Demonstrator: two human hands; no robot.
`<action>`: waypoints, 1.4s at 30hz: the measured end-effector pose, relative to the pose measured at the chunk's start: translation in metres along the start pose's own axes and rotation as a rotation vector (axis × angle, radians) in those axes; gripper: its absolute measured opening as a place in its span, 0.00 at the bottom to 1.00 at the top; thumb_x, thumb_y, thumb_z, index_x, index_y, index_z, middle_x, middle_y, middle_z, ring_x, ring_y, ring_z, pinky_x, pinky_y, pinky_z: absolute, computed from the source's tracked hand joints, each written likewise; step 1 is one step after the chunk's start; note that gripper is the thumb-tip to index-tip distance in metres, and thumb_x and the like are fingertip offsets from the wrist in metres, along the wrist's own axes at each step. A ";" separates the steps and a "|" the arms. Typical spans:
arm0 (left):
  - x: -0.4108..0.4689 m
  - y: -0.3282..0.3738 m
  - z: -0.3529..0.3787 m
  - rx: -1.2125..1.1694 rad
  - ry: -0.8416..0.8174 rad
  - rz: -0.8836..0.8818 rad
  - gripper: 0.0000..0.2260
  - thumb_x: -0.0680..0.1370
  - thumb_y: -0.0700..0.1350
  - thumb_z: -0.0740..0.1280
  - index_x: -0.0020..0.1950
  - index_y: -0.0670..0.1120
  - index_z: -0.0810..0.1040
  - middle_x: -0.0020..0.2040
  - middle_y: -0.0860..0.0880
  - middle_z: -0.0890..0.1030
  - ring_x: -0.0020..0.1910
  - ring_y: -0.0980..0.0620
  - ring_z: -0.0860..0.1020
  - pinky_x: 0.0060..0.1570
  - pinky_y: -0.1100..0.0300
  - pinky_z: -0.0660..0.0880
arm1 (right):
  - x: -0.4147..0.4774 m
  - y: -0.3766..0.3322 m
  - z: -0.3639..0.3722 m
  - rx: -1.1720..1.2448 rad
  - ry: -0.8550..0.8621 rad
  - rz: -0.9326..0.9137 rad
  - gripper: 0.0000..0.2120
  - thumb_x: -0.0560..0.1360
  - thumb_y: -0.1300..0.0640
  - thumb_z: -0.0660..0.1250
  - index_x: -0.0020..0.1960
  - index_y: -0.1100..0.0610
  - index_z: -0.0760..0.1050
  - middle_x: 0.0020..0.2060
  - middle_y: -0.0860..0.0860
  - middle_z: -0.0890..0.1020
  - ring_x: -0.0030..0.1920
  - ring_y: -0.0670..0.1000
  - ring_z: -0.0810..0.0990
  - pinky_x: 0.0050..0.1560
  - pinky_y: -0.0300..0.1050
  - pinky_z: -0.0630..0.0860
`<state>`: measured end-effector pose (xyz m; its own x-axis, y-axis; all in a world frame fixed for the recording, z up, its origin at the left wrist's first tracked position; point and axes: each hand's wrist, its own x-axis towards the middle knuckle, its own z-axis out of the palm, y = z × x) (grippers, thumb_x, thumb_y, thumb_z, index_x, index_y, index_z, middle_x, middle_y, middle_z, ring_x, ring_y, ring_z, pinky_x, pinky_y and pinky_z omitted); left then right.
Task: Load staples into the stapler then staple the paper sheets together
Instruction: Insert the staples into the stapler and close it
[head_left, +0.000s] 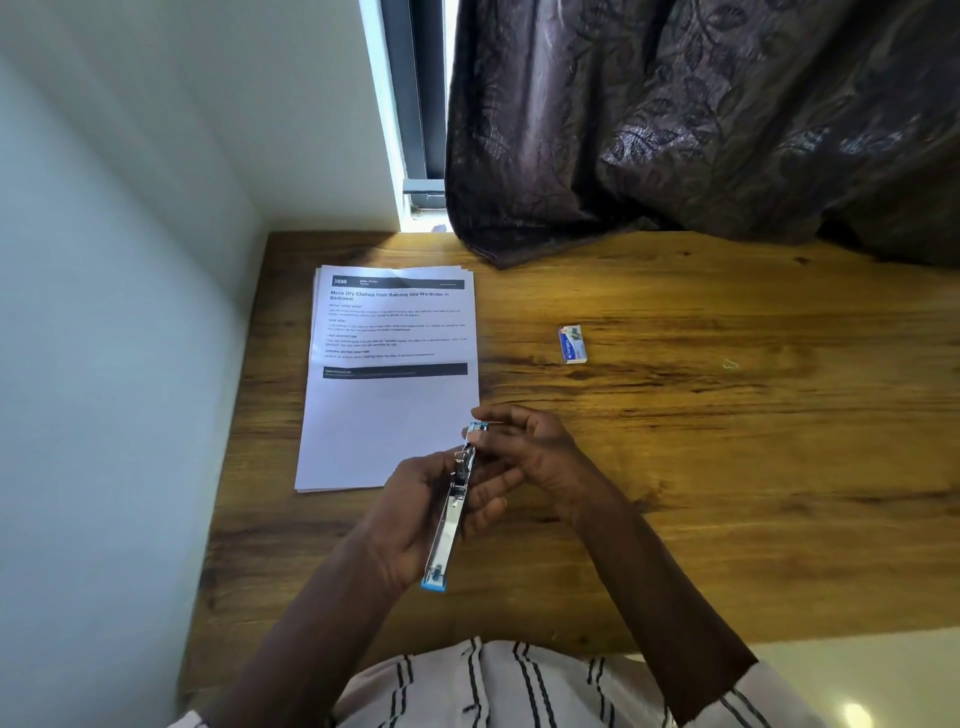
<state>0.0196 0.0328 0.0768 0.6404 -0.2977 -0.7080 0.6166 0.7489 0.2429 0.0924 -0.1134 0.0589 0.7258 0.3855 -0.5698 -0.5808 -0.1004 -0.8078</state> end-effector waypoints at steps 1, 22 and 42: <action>0.000 0.000 0.000 0.006 -0.015 0.005 0.20 0.85 0.41 0.55 0.75 0.36 0.71 0.66 0.35 0.81 0.63 0.40 0.83 0.39 0.55 0.85 | -0.001 -0.001 0.001 0.006 0.010 -0.004 0.19 0.73 0.59 0.78 0.62 0.56 0.80 0.49 0.55 0.88 0.44 0.59 0.88 0.41 0.48 0.85; -0.008 -0.004 0.002 0.527 -0.028 0.455 0.15 0.86 0.45 0.58 0.69 0.47 0.79 0.54 0.37 0.86 0.33 0.51 0.83 0.23 0.66 0.71 | -0.007 -0.009 0.007 0.129 0.165 -0.252 0.12 0.80 0.60 0.69 0.63 0.55 0.82 0.52 0.57 0.88 0.53 0.58 0.87 0.53 0.53 0.84; -0.037 0.008 -0.017 0.700 -0.094 0.581 0.20 0.80 0.52 0.70 0.67 0.42 0.79 0.57 0.36 0.85 0.51 0.36 0.85 0.48 0.49 0.84 | -0.025 -0.010 -0.011 0.423 0.384 -0.324 0.15 0.75 0.69 0.73 0.60 0.60 0.82 0.51 0.59 0.87 0.49 0.56 0.88 0.47 0.48 0.86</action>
<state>-0.0069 0.0595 0.0939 0.9526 -0.0560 -0.2991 0.3027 0.2754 0.9124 0.0843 -0.1320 0.0791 0.9227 -0.0270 -0.3846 -0.3489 0.3656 -0.8629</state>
